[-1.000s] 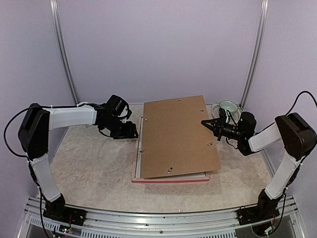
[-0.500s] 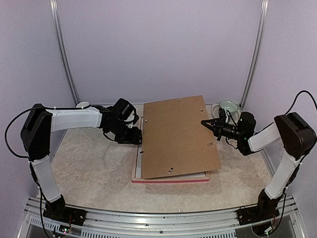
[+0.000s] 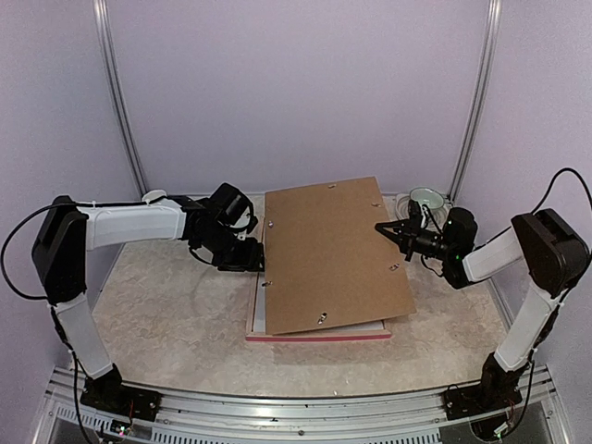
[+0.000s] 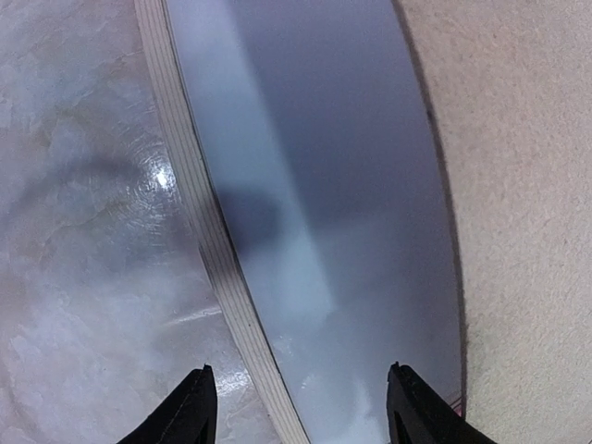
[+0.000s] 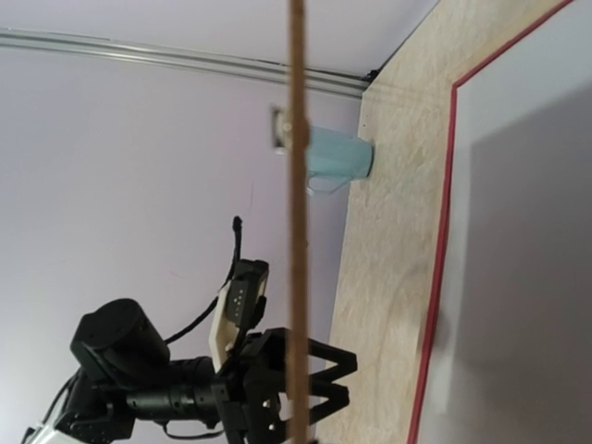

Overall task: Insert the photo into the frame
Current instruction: Place the backboard on the frame body.

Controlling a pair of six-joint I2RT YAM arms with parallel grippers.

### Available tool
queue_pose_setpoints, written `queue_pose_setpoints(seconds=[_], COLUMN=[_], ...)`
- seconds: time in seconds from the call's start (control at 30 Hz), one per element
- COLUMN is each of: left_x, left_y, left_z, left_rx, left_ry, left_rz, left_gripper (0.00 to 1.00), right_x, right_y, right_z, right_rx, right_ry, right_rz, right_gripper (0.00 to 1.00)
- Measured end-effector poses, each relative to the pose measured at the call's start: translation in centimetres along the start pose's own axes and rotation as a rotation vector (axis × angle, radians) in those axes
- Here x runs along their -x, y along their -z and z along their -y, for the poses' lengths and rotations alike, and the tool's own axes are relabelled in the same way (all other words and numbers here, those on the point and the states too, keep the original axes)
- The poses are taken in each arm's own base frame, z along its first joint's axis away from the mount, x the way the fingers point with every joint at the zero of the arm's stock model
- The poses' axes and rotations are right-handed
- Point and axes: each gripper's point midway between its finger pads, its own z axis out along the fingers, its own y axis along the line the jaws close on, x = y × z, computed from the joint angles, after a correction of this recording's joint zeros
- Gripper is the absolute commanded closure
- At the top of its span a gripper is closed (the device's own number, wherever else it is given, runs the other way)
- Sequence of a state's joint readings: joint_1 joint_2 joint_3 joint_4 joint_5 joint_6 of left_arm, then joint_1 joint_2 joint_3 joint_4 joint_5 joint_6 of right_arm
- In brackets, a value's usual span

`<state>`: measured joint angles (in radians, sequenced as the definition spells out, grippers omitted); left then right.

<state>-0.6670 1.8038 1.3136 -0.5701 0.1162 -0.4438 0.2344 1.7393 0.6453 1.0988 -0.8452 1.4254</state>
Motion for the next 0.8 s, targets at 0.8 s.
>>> queue_pose_setpoints(seconds=[0.8], left_x=[-2.0], left_y=[-0.2], left_z=[0.4], left_rx=[-0.058], left_ry=[-0.019], left_rz=[-0.045], left_gripper=[0.38], right_x=[1.0], right_y=[-0.6], right_z=[0.1], right_rx=[-0.015], right_ry=[0.006], right_rz=[0.016], right_gripper=[1.0])
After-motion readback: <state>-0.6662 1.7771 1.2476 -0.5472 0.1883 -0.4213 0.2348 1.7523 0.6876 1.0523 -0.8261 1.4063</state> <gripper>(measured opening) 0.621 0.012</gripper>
